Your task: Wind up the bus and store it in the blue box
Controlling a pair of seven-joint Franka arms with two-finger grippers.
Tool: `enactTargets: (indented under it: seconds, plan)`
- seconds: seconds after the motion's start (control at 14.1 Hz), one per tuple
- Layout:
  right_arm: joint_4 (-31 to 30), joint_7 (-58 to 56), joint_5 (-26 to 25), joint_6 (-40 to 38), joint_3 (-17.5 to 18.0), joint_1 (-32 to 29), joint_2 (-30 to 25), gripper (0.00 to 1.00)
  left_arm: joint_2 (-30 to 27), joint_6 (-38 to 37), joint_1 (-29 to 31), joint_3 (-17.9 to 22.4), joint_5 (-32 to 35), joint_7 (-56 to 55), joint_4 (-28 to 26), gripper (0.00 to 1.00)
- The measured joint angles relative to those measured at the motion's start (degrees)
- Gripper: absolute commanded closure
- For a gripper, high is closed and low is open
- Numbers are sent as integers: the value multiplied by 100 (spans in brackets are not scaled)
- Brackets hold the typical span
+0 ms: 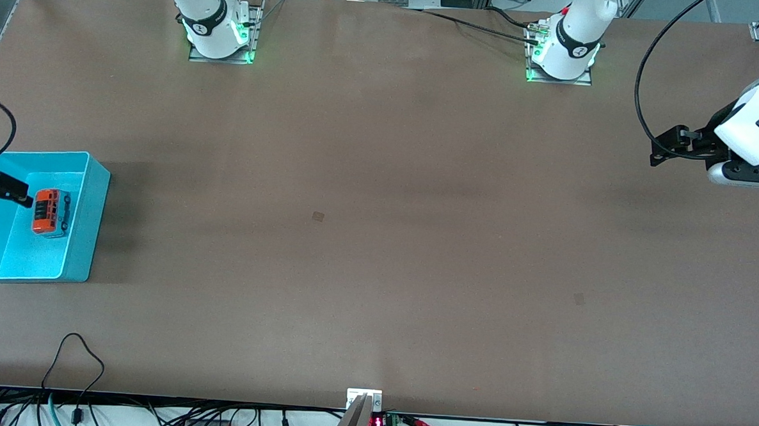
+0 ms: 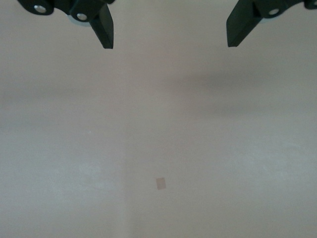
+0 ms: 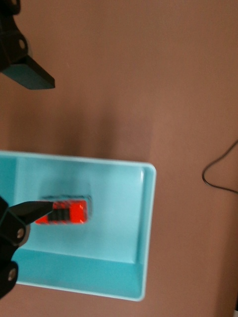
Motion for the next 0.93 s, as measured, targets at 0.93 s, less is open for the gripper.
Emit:
enactTargets:
  seconds: [0.93]
  plan:
    - [703, 1323, -48, -2614, -806, 1753, -1186, 0, -9, -228, -7, -203, 100, -221, 6, 0]
